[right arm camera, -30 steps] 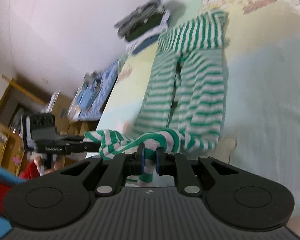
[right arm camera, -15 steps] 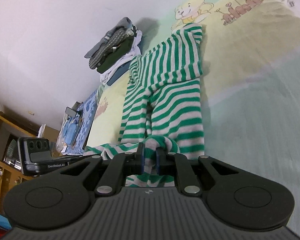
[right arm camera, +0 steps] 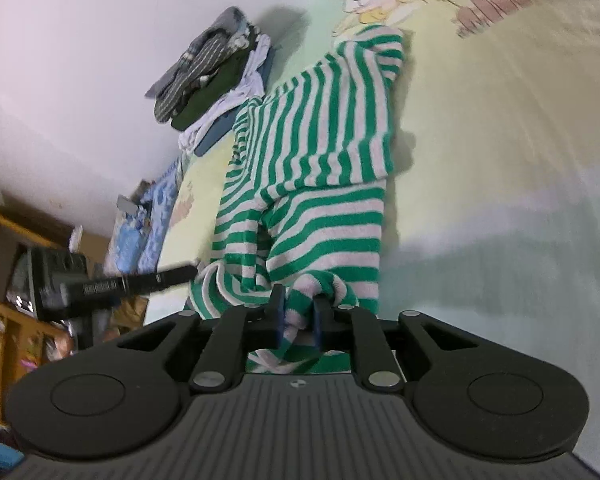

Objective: Fold clothes

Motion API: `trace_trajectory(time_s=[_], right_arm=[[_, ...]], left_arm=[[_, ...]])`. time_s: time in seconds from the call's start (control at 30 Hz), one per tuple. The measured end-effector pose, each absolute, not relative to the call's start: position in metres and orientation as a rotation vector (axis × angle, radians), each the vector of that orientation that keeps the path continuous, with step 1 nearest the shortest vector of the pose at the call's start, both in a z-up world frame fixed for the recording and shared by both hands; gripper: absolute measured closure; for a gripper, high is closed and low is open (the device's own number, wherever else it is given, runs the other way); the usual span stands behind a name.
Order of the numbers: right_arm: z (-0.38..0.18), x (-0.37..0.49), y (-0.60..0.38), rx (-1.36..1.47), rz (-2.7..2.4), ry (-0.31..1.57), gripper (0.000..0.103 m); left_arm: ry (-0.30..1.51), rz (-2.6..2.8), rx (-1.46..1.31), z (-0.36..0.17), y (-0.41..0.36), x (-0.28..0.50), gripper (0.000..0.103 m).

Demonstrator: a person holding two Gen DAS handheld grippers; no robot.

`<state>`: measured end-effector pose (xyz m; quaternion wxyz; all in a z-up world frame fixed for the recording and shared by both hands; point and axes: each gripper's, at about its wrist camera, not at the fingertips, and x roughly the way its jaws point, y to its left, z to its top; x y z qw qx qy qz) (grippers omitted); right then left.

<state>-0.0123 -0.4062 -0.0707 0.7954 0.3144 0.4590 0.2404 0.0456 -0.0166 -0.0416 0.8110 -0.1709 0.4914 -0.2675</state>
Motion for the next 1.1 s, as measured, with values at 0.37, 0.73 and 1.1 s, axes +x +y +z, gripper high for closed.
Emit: trace_trajectory(time_s=[0.37,0.73,1.1], right_arm=[[-0.012,-0.050,-0.394,0.344,0.357,0.813,0.067],[-0.043,-0.070,-0.283,-0.368,0.534,0.780,0.062],[-0.053,-0.044,-0.298,-0.212,0.501,0.905,0.102]], left_arm=[[0.868,-0.645,0.241,0.002,-0.034,-0.025,0.041],[0.842,-0.888,0.524,-0.022,-0.086,-0.025,0.040],[0.866,-0.903,0.532,-0.032,-0.097,-0.014,0.093]])
